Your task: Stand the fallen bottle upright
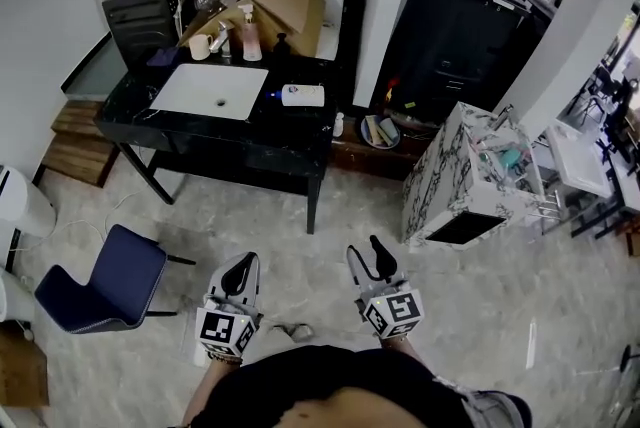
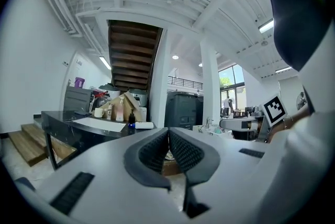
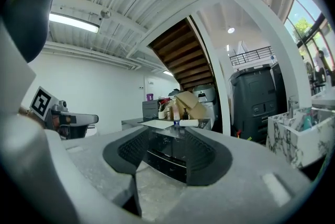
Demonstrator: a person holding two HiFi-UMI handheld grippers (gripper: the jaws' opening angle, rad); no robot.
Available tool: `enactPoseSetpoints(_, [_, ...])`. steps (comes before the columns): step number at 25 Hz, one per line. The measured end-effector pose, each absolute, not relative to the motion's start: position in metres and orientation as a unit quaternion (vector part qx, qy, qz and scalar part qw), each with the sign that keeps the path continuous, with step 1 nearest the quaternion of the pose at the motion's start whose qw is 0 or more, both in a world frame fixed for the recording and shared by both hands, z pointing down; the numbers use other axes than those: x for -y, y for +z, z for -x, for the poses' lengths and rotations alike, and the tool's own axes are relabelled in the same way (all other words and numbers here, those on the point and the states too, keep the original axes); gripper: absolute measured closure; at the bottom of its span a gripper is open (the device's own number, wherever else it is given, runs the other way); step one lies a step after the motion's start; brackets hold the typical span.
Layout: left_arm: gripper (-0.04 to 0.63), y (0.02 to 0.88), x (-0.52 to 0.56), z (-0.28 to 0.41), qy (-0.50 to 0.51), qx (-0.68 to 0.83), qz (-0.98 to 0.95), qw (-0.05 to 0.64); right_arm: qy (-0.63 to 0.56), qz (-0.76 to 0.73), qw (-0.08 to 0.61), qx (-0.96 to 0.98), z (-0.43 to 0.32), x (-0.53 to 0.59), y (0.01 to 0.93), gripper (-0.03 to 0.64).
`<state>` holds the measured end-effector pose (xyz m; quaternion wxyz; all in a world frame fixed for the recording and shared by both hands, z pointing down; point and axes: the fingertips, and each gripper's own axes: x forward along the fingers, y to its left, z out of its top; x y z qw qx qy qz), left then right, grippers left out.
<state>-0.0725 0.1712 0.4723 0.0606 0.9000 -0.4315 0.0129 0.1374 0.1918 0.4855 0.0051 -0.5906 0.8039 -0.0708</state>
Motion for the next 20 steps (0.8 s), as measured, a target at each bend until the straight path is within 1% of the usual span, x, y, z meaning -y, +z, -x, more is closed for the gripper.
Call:
enactPoseSetpoints(3, [0.589,0.471,-0.174,0.066,0.009,0.443,-0.894,0.065,-0.059,0.583,-0.022,-0.81,-0.143,-0.188,0.493,0.368])
enactPoseSetpoints(6, [0.589,0.48,-0.178,0.07,0.009,0.458,-0.886,0.07,-0.074,0.581,-0.021,-0.81,-0.147,-0.18,0.498,0.32])
enactPoseSetpoints(8, [0.589,0.488,-0.18,0.075,0.014,0.465,-0.882,0.076,-0.082,0.579,-0.026,-0.811,-0.148,-0.174,0.504,0.271])
enactPoseSetpoints(10, [0.589,0.494,-0.18,0.08,0.019,0.472,-0.878,0.078,-0.085,0.575,-0.034,-0.813,-0.148,-0.168,0.509,0.241])
enactPoseSetpoints(13, [0.589,0.495,-0.175,0.086,0.019,0.483,-0.872,0.082,-0.091,0.567,-0.045,-0.818,-0.147,-0.159,0.514,0.224])
enactPoseSetpoints(20, [0.589,0.509,-0.151,0.093,0.033,0.47,-0.879,0.078,-0.088,0.571,-0.055,-0.815,-0.145,-0.125,0.525,0.221])
